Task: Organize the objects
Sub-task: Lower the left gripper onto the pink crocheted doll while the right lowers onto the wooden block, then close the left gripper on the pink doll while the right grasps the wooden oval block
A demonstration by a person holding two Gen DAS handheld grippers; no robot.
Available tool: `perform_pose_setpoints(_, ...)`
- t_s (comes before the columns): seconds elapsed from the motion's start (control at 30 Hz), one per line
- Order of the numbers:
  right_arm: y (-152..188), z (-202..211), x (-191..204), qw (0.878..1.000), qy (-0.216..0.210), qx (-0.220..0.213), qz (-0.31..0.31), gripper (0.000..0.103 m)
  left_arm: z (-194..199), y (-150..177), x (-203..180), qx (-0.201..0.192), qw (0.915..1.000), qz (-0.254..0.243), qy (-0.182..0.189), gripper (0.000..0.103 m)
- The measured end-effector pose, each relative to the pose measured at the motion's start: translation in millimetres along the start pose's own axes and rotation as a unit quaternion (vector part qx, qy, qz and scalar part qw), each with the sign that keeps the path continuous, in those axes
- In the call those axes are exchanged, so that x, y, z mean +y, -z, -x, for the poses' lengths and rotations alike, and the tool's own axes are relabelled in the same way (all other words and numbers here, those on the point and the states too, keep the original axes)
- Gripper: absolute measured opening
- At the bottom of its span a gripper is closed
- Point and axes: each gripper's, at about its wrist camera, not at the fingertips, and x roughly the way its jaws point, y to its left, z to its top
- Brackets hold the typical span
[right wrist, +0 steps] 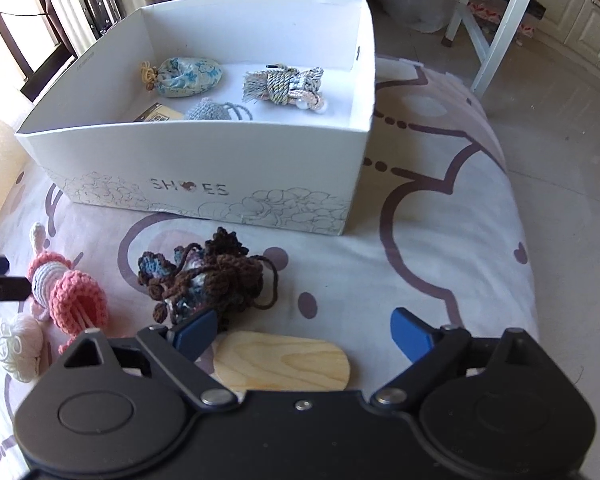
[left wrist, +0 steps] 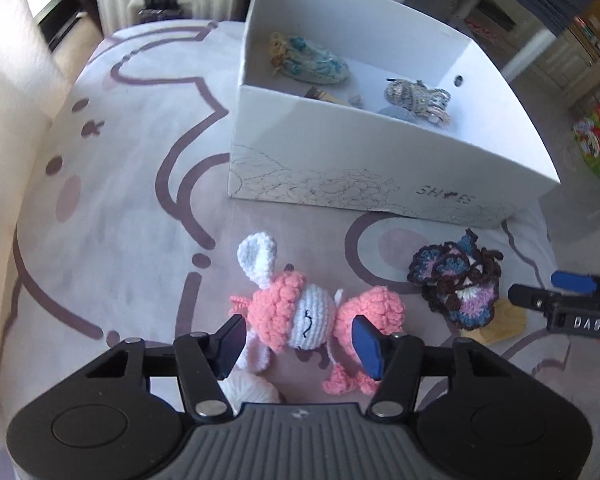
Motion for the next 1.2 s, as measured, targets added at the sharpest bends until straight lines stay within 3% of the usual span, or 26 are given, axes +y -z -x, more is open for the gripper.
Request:
perform_pose_setpoints(0.2,-2,-5,7,1.0,-0.011,0.01,-0.005,0.085,-5,-1,4,0.01,0.9923,0.12,0.031,0.049)
perform_pose_setpoints(0.33,-3,-8,8,1.0,-0.009,0.015,-0.005,0.085,-8,1,-2,0.022,0.9848,0.165,0.05,0.047)
perform_pose_setpoints(0.53,-2,-11,6,1.0,-0.016,0.019,-0.013,0.085,-21,4,-5,0.021,0.9708,0.234,0.049,0.048)
perform_pose_setpoints(0.77,-1,-18,4,0.999,-0.02,0.027,-0.02,0.085,-39,2,-22,0.023,0.9763,0.214,0.025,0.055)
perform_pose_setpoints(0.9,-1,-19,3,0.999,-0.023,0.029,-0.028,0.085,-45,1,-21,0.014,0.9723,0.233,0.01,0.063)
perform_pose_setpoints(1.2,-1,-20,2,0.999,-0.024,0.032,-0.032,0.085,-43,-4,-7,0.008,0.9728,0.231,0.016,0.065)
